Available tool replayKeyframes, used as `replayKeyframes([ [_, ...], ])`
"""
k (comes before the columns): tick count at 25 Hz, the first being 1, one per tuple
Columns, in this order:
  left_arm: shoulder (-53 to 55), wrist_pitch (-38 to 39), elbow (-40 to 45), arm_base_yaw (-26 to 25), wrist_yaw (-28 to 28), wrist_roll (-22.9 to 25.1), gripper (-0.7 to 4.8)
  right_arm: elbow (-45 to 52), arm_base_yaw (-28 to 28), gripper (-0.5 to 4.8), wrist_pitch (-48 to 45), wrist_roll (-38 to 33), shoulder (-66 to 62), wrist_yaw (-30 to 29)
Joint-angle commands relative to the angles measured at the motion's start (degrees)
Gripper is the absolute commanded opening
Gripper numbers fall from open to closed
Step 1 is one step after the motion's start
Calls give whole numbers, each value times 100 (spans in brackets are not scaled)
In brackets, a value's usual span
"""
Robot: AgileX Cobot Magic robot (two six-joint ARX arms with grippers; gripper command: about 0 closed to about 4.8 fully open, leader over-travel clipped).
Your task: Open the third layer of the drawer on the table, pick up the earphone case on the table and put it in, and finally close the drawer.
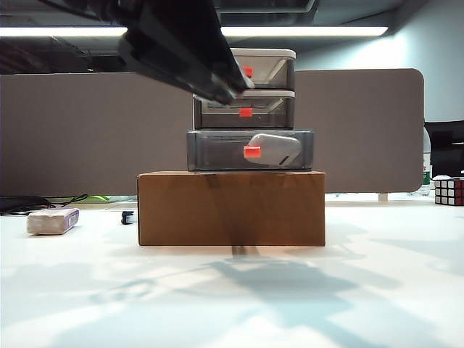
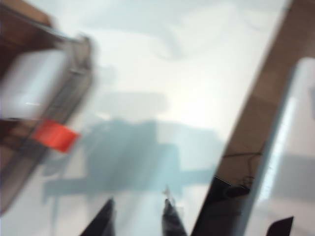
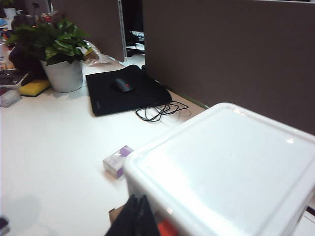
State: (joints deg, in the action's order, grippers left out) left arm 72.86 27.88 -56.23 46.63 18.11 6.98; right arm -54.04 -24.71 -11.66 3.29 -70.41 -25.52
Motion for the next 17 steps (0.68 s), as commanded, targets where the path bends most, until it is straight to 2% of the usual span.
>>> replayKeyframes([
  [1, 125, -621, 192, -9, -208, 28, 76, -472, 2, -6, -37, 22, -389, -4],
  [9, 697, -990, 227, -179, -286, 26, 74, -1799, 2, -6, -7, 22, -1818, 4],
  [15, 903, -1405, 229, -179, -444, 31, 72, -1985, 2, -6, 31, 317, -2203, 173],
  [17, 940, -1543, 229, -181, -468, 28, 53, -1987, 2, -6, 225, 378, -2262, 275],
])
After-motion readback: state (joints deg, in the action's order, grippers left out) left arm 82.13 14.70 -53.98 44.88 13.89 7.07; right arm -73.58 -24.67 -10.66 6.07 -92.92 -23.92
